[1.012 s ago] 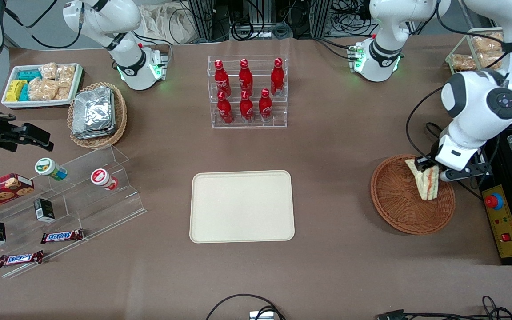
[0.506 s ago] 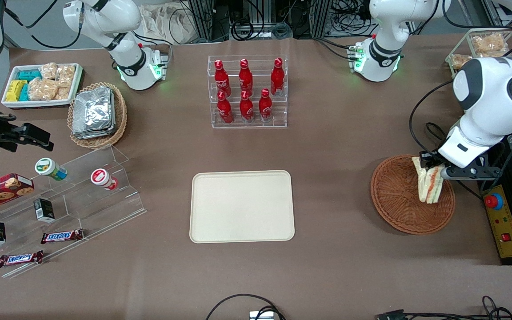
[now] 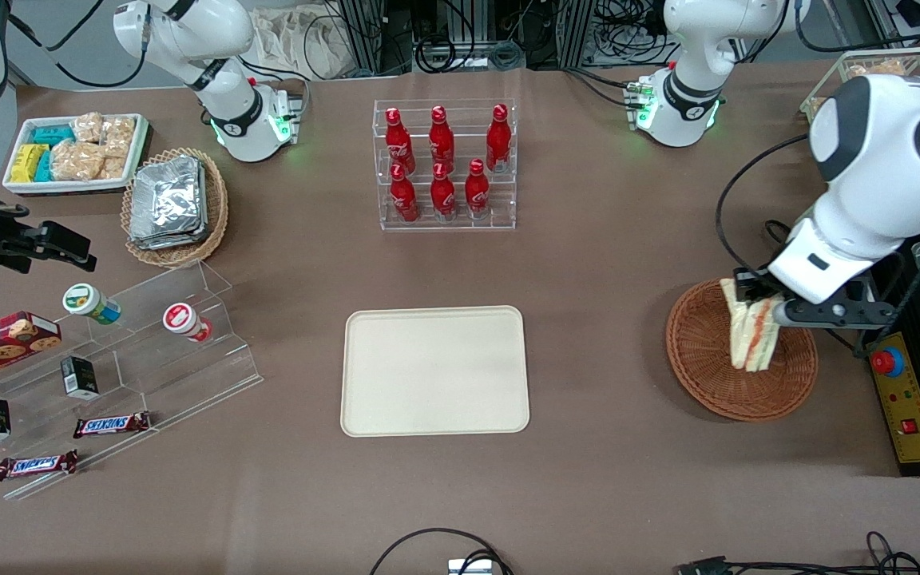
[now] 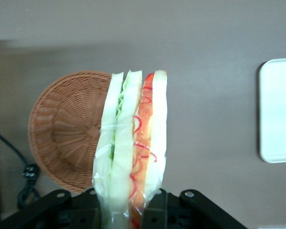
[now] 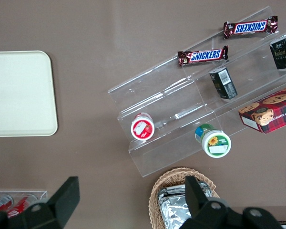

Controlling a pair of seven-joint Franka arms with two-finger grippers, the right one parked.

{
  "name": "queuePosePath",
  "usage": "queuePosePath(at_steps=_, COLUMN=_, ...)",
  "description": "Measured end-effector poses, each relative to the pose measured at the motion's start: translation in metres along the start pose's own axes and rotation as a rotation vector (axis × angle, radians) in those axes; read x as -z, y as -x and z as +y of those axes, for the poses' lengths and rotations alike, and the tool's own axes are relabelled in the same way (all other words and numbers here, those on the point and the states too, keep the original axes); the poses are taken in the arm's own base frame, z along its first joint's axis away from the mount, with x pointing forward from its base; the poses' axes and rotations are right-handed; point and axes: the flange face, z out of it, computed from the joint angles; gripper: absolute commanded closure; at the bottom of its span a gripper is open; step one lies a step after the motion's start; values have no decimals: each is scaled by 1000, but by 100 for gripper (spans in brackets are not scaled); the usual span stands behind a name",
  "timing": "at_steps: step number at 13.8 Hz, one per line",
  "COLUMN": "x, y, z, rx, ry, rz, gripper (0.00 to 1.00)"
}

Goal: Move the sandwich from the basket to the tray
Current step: 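Carry the held sandwich with the left gripper over the cream tray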

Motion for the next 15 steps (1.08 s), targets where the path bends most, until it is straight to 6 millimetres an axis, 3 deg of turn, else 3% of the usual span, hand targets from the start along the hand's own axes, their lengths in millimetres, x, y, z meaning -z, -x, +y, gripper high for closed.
queuePosePath(at_steps=4, x=-6, y=-9, z=65, rx=36, ry=34, rz=-3, gripper=91)
queuePosePath(at_steps=9, x=-15, y=-7, z=148, rx=57, ry=58, rz=-9, gripper=91)
queuePosePath(at_steps=11, x=-29, y=-4, z=182, rx=61, ry=22, rz=-8, gripper=91)
queuePosePath(at_steps=15, x=-78, y=-2, z=246, rx=50, ry=-22, rz=-28, gripper=90)
